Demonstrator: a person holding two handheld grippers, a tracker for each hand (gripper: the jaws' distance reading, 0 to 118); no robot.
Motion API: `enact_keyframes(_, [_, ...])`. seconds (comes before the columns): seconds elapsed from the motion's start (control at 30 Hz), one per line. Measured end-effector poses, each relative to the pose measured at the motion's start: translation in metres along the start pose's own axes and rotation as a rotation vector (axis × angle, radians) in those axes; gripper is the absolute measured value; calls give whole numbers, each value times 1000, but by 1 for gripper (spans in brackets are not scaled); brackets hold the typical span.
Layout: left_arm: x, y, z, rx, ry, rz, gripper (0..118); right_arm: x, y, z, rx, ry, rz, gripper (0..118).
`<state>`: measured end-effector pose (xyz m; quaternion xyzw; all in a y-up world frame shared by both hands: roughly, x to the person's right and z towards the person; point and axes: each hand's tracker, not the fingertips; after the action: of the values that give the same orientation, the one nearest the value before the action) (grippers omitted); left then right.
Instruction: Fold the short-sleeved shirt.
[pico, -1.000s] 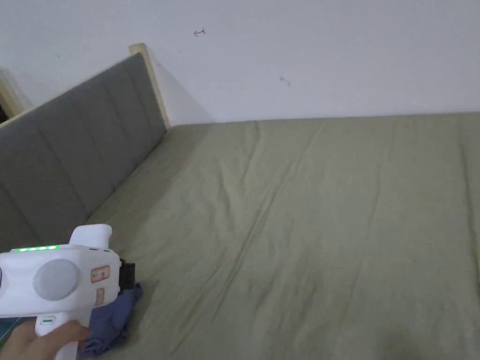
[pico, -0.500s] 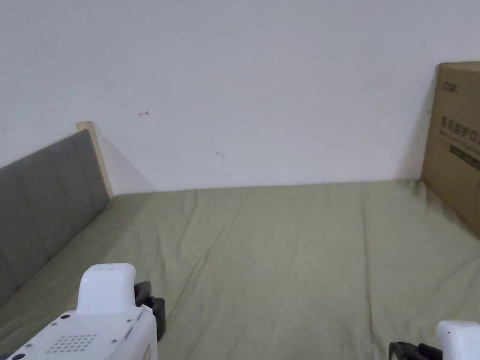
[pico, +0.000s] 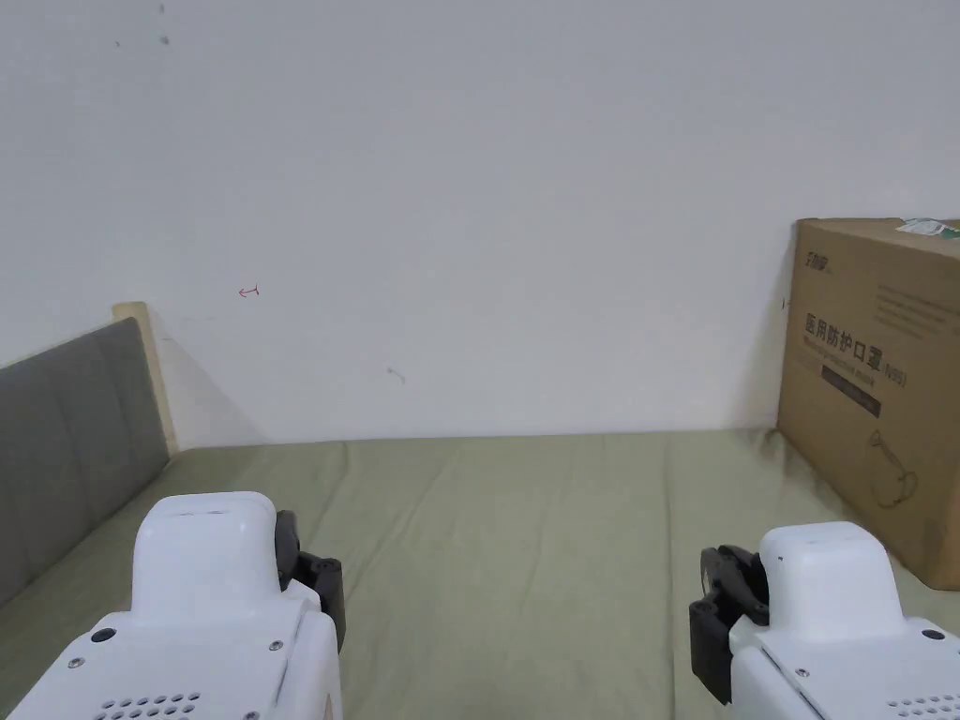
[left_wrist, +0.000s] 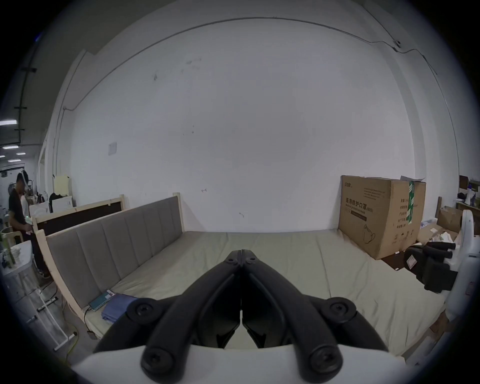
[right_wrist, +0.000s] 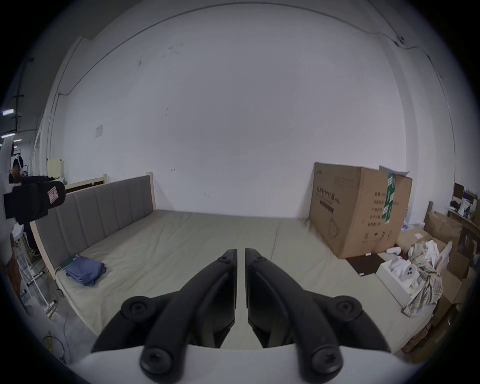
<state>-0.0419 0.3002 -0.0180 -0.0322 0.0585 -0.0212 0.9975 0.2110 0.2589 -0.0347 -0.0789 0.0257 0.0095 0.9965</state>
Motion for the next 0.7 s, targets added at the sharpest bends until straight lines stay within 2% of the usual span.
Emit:
enact_keyframes(0.13, [-2,-7,7,-6,-82,63,0,-6,-3,18,27,-19,-63,7])
enact_keyframes(0.2, [0,-10,4,-33,-52,33,0,-7,-4,20,19,-7,-51,7])
enact_keyframes(0.3, [-2,-14,7,-15,-57,27,0,-19,-6,25,29,-82,31,7])
enact_keyframes(0.43, [-3,-17,9,-10,-91,76,0,-21,0,27,13,-42,-49,7])
enact_keyframes(0.57, [0,-21,9,-21,-70,45,0,-25,4,33,45,-104,15,7])
enact_keyframes(0.6, [0,-22,10,-16,-80,45,0,-26,5,34,52,-102,8,7])
enact_keyframes(0.63, [0,-22,10,-11,-90,54,3,-26,6,36,55,-105,2,8])
enact_keyframes(0.67, [0,-22,10,-17,-102,56,11,-18,4,33,58,-107,-6,11])
enact_keyframes(0.7, [0,-21,10,-30,-115,59,22,-16,4,32,61,-108,-19,20])
